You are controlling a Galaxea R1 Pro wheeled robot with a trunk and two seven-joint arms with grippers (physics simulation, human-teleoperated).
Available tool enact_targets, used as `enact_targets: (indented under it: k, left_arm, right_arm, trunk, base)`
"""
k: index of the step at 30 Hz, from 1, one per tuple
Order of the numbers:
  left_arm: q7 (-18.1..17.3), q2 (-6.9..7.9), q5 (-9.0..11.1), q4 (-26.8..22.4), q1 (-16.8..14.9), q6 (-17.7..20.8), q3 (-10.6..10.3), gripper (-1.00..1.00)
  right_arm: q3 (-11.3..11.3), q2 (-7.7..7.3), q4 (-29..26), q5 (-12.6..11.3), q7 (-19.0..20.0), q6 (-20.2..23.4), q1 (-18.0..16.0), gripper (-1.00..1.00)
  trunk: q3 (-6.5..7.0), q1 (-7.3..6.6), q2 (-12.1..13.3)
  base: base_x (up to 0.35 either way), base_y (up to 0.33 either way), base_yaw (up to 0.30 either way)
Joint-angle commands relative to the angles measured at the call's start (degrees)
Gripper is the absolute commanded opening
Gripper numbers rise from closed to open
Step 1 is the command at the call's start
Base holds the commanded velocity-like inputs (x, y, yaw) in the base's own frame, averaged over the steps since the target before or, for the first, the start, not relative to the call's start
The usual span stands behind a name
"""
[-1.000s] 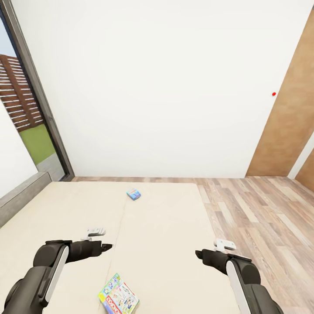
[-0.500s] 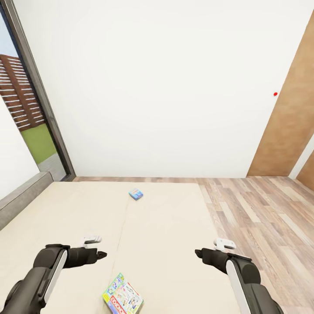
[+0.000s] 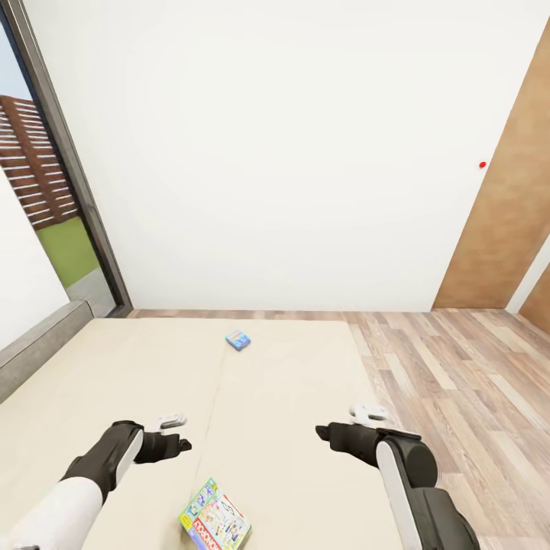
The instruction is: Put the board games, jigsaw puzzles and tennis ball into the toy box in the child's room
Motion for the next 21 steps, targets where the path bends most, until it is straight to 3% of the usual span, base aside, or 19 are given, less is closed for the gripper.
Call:
enact_targets:
  k: [1, 7, 21]
  left_arm:
    - [0.44, -0.17, 0.01, 0.46, -0.26, 0.05, 0.28, 1.0]
    - [3.43, -1.95, 0.01, 2.21, -0.97, -1.09, 0.24, 1.0]
    - [3.83, -2.39, -0.27, 2.45, -1.06, -1.15, 0.15, 1.0]
  right_arm:
    - [-0.04, 0.08, -0.09, -0.16, -0.06, 0.25, -0.07, 1.0]
    - [-0.68, -0.34, -0.23, -0.7, 0.13, 0.25, -0.09, 1.0]
    - [-2.28, -0.46, -0.2, -1.03, 0.33, 0.25, -0.11, 1.0]
  trunk:
    - [-0.13, 0.04, -0.13]
    - [-0.13, 0.04, -0.13]
    - [-0.13, 0.04, -0.13]
  base:
    - [0.0, 0.0, 0.0]
    - [0.0, 0.0, 0.0]
    - [0.0, 0.0, 0.0]
